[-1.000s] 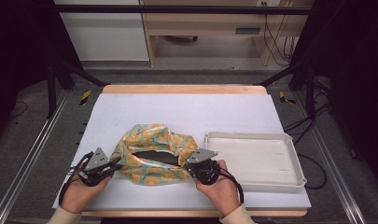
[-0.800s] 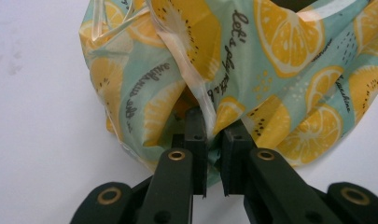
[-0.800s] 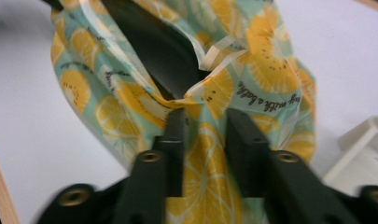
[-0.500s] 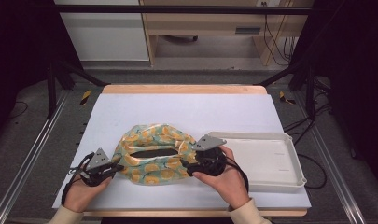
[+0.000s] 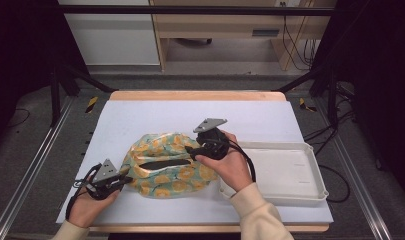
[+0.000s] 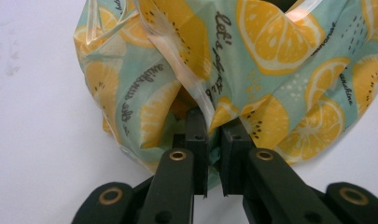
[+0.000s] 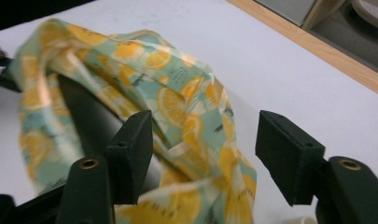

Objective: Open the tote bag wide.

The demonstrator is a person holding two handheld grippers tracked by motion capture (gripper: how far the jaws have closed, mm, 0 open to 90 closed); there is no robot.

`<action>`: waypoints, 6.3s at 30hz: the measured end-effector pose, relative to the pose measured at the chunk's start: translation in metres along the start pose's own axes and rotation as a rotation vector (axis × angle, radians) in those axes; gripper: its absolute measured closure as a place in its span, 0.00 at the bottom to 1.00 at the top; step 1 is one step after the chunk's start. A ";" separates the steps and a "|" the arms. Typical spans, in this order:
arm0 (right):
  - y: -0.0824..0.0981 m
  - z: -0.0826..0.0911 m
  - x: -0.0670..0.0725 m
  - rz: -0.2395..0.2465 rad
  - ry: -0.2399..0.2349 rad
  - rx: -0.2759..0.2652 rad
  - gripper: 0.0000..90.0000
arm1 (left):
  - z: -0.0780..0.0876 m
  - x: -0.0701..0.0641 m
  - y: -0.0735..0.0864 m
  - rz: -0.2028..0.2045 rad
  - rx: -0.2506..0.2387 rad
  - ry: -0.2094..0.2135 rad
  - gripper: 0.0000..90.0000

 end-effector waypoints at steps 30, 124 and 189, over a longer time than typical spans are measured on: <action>0.078 0.024 0.100 0.138 -0.237 -0.008 0.99 | 0.000 0.002 0.000 0.009 0.002 -0.021 0.93; 0.103 0.003 0.097 0.191 -0.271 0.184 0.65 | 0.021 -0.011 0.018 -0.097 0.065 0.065 0.97; 0.136 0.022 0.091 0.261 -0.192 0.207 1.00 | -0.031 0.050 -0.087 0.009 0.009 -0.004 0.98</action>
Point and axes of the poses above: each handheld gripper's, and its own axes: z roughly backward along the jaws, y roughly out of its underside, x roughly to its left, the point moved 7 cm from there along -z, roughly forward along the jaws, and after that the axes turned 8 degrees about z, right-handed, at the moved point
